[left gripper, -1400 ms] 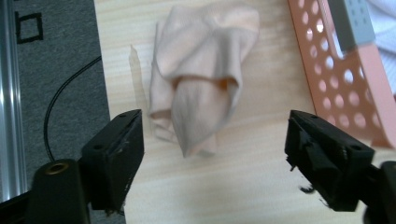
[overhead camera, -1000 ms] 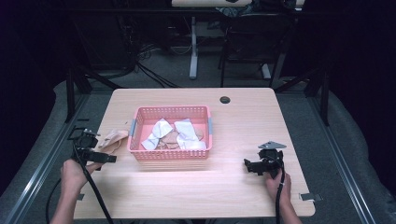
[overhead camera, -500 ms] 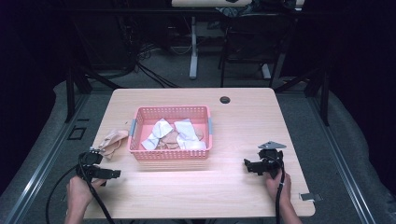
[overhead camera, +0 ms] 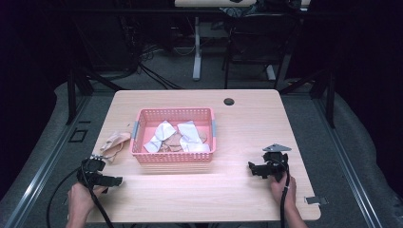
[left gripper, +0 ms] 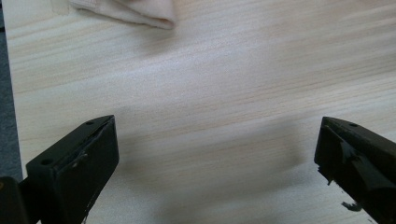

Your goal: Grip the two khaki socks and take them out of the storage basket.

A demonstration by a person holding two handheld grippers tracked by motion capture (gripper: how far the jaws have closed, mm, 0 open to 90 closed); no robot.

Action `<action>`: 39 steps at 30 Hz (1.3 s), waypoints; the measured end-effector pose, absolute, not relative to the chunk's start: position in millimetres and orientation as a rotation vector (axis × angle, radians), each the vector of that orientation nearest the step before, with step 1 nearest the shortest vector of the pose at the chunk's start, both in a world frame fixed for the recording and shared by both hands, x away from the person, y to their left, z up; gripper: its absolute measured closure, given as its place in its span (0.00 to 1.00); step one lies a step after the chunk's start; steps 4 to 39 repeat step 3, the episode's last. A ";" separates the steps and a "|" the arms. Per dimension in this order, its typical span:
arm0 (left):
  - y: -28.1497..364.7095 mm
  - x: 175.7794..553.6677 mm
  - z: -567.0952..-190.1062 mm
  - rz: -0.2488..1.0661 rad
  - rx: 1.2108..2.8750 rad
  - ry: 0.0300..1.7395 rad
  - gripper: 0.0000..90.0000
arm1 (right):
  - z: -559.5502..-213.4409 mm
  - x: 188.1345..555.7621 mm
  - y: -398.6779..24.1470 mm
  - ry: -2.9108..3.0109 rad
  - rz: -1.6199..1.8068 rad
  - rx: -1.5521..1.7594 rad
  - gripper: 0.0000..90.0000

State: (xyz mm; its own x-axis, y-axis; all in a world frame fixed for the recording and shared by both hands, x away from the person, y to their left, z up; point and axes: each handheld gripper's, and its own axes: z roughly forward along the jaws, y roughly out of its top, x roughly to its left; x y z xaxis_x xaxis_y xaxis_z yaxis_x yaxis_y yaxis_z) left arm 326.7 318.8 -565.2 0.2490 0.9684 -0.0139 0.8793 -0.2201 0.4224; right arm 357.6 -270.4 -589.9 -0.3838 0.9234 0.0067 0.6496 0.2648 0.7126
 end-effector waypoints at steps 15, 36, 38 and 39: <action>318.9 326.9 -565.9 0.361 2.186 1.696 0.00 | -589.9 357.7 -270.5 2.129 0.897 1.424 0.00; 318.9 326.9 -565.9 0.361 2.186 1.696 0.00 | -589.9 357.7 -270.5 2.129 0.897 1.424 0.00; 318.9 326.9 -565.9 0.361 2.186 1.696 0.00 | -589.9 357.7 -270.5 2.129 0.897 1.424 0.00; 318.9 326.9 -565.9 0.361 2.186 1.696 0.00 | -589.9 357.7 -270.5 2.129 0.897 1.424 0.00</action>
